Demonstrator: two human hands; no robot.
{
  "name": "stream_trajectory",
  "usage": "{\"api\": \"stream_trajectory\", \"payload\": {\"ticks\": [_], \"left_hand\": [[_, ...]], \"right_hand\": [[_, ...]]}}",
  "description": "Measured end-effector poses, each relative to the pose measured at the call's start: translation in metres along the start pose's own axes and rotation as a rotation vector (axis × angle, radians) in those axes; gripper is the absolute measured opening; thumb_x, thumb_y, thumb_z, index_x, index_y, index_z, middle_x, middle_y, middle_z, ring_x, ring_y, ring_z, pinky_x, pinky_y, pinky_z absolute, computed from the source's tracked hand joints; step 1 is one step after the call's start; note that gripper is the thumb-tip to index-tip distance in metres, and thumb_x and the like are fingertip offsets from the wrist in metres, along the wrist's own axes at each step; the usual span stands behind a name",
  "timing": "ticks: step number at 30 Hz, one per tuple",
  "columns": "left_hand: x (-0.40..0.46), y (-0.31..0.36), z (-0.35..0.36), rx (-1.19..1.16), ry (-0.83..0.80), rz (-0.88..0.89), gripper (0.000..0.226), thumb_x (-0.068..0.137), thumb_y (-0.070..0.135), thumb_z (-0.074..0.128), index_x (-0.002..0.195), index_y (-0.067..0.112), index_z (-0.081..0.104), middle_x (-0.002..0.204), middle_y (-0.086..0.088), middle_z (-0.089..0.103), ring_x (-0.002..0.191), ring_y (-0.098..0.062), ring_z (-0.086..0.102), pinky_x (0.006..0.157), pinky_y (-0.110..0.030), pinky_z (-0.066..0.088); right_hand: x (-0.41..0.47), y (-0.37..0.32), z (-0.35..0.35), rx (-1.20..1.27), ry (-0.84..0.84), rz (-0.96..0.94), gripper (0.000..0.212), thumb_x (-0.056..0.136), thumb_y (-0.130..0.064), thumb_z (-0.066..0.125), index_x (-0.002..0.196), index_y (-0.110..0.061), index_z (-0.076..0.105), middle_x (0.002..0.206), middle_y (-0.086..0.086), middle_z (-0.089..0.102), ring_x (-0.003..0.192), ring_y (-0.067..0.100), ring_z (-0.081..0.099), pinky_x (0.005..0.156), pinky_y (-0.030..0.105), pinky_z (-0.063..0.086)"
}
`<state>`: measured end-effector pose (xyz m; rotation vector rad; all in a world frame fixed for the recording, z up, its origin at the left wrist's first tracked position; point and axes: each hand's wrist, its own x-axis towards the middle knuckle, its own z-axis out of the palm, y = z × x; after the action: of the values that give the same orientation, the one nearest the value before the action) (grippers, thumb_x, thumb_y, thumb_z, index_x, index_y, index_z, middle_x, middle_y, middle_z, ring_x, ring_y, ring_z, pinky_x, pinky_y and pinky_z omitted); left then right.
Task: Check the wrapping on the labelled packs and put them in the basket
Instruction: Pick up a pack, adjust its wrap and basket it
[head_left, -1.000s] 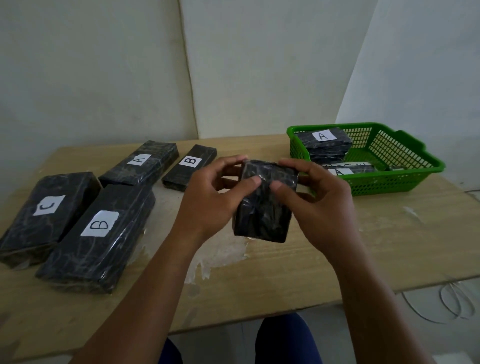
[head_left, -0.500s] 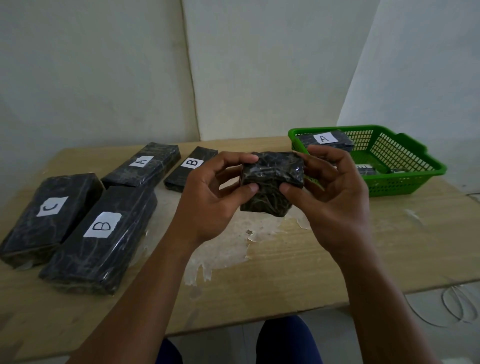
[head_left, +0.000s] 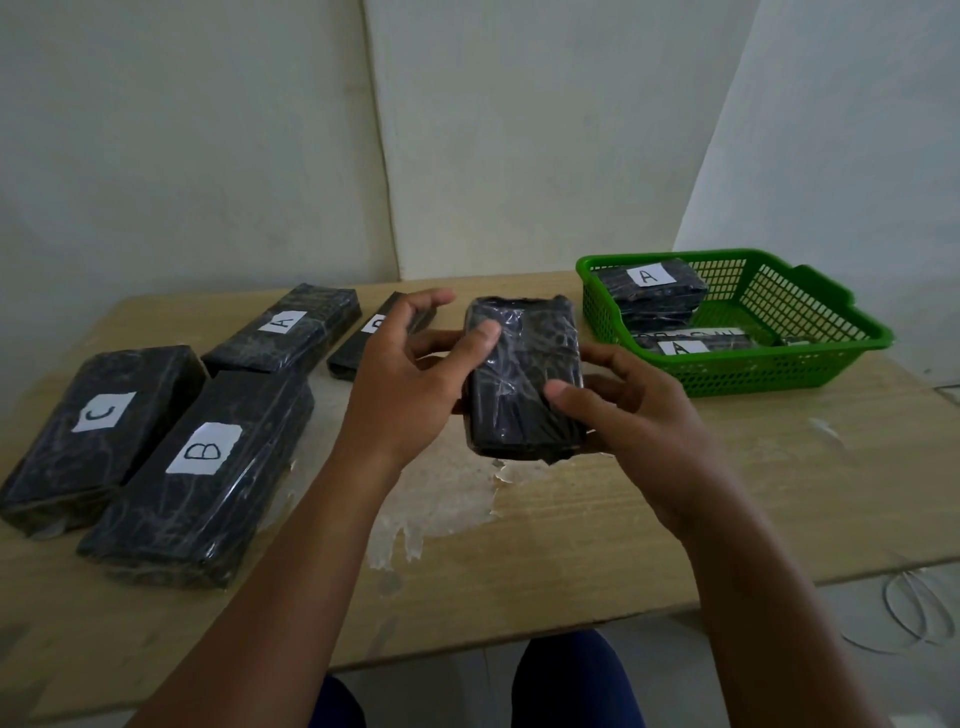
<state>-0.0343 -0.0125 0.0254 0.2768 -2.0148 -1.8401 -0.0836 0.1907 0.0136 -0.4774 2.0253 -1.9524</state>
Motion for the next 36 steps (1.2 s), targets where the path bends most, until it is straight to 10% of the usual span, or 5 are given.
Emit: {"api": "stream_trajectory", "payload": {"ticks": [4,18,24,29,36], "left_hand": [[-0.001,-0.002,-0.004,0.046,-0.258,-0.167,0.068,0.081,0.036,0.085,0.141,0.038,0.054,0.114,0.000,0.080,0.099,-0.015,0.079,0.078,-0.029,0.063],[-0.001,0.001,0.004,-0.223,-0.311,-0.424,0.012,0.098,0.012,0.065,0.100,0.006,0.074,0.081,-0.006,0.077,0.075,-0.019,0.078,0.059,-0.025,0.061],[-0.001,-0.003,0.007,-0.229,-0.205,-0.385,0.023,0.100,0.023,0.064,0.119,0.012,0.070,0.097,-0.010,0.077,0.074,-0.017,0.077,0.059,-0.026,0.060],[-0.007,-0.001,0.009,-0.211,-0.291,-0.460,0.046,0.110,0.037,0.037,0.120,0.005,0.069,0.084,-0.017,0.079,0.056,-0.018,0.070,0.049,-0.022,0.056],[-0.012,-0.015,0.018,0.201,-0.223,-0.248,0.047,0.113,0.045,0.032,0.106,0.025,0.073,0.098,-0.003,0.081,0.087,-0.017,0.078,0.071,-0.031,0.065]], "right_hand": [[0.005,-0.003,-0.001,0.096,0.093,0.056,0.054,0.080,-0.032,0.080,0.129,-0.015,0.064,0.100,0.006,0.083,0.090,0.025,0.081,0.070,0.035,0.065],[0.011,-0.014,0.002,0.084,0.057,0.237,0.035,0.089,-0.019,0.080,0.111,0.006,0.071,0.107,0.027,0.077,0.075,0.033,0.079,0.061,0.032,0.062],[0.000,-0.003,0.003,-0.054,-0.013,0.057,0.102,0.075,-0.059,0.076,0.164,-0.037,0.030,0.144,0.001,0.063,0.100,0.019,0.079,0.079,0.036,0.065],[0.000,0.005,0.005,-0.469,0.025,-0.156,0.095,0.064,-0.071,0.072,0.153,-0.053,0.042,0.168,-0.010,0.034,0.115,0.003,0.066,0.091,0.031,0.062],[0.012,0.002,-0.004,-0.390,0.172,-0.123,0.037,0.063,-0.066,0.078,0.094,-0.047,0.068,0.090,-0.013,0.074,0.081,-0.002,0.072,0.067,0.018,0.059]]}}
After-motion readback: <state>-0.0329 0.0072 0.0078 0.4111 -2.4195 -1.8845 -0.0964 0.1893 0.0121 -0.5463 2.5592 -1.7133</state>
